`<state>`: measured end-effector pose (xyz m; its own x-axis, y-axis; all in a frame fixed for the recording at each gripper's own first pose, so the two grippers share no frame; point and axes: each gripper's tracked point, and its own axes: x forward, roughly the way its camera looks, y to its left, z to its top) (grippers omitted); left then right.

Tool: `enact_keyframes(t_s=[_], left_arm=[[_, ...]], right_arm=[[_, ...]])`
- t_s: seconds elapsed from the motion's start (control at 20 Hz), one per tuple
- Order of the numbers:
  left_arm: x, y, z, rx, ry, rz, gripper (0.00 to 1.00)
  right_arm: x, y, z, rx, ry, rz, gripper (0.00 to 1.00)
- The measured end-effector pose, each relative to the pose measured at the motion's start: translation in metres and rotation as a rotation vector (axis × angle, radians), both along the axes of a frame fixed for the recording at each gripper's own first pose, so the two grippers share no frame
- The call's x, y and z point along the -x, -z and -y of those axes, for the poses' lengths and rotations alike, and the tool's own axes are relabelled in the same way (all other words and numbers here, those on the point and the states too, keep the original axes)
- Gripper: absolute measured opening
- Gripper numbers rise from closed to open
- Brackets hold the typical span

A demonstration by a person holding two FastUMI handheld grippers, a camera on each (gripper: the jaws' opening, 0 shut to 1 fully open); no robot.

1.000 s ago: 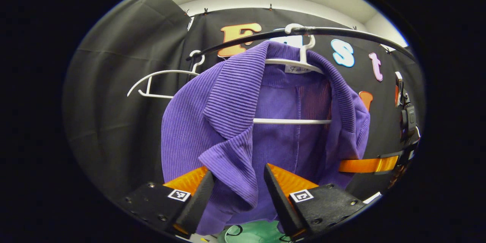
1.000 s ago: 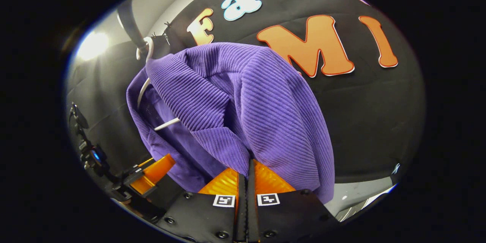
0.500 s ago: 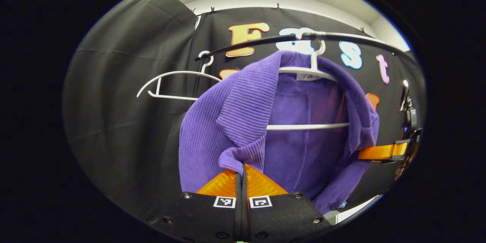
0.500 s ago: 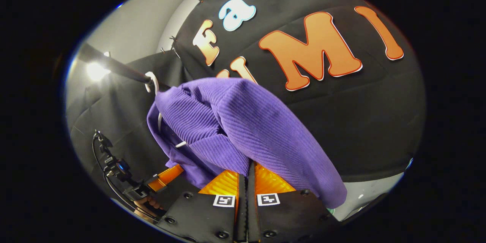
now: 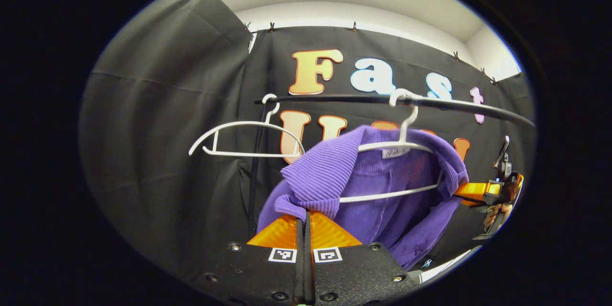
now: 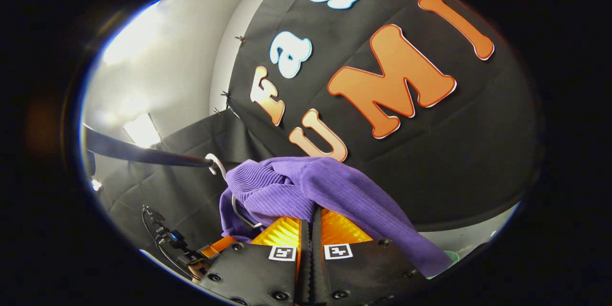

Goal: Grasp the clothes on the hanger with both hands and then place them into the laundry hamper below.

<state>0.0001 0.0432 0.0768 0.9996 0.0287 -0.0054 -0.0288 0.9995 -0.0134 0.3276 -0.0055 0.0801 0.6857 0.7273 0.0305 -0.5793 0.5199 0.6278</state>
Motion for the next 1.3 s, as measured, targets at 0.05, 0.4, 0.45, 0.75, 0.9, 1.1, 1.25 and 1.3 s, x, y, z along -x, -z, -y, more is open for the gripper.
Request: enact_keyframes(t_s=[0.05,0.4,0.45,0.75,0.9,1.1,1.25,1.3], left_arm=[[-0.001,-0.008,-0.008,0.009,0.005,0.012,0.00],[-0.008,-0.053,-0.069,0.038,0.021,0.093,0.01],[-0.010,-0.058,-0.077,0.036,0.023,0.103,0.00],[-0.030,-0.089,-0.095,0.049,0.103,0.123,0.00],[-0.038,-0.104,-0.096,0.061,0.137,0.142,0.00],[-0.055,-0.107,-0.093,0.042,0.182,0.138,0.00],[-0.065,-0.096,-0.083,0.027,0.208,0.110,0.00],[-0.070,-0.091,-0.081,0.021,0.213,0.101,0.00]], right_arm=[[0.004,-0.007,-0.001,-0.016,-0.006,0.001,0.08],[-0.006,-0.046,0.019,-0.132,0.043,-0.001,0.08],[-0.008,-0.049,0.021,-0.135,0.057,-0.003,0.08],[-0.023,-0.091,0.031,-0.127,0.153,0.053,0.08],[-0.033,-0.095,0.030,-0.095,0.186,0.044,0.08],[-0.044,-0.102,0.041,-0.095,0.231,0.037,0.08],[-0.058,-0.104,0.053,-0.084,0.291,0.037,0.08],[-0.063,-0.102,0.058,-0.078,0.313,0.035,0.08]])
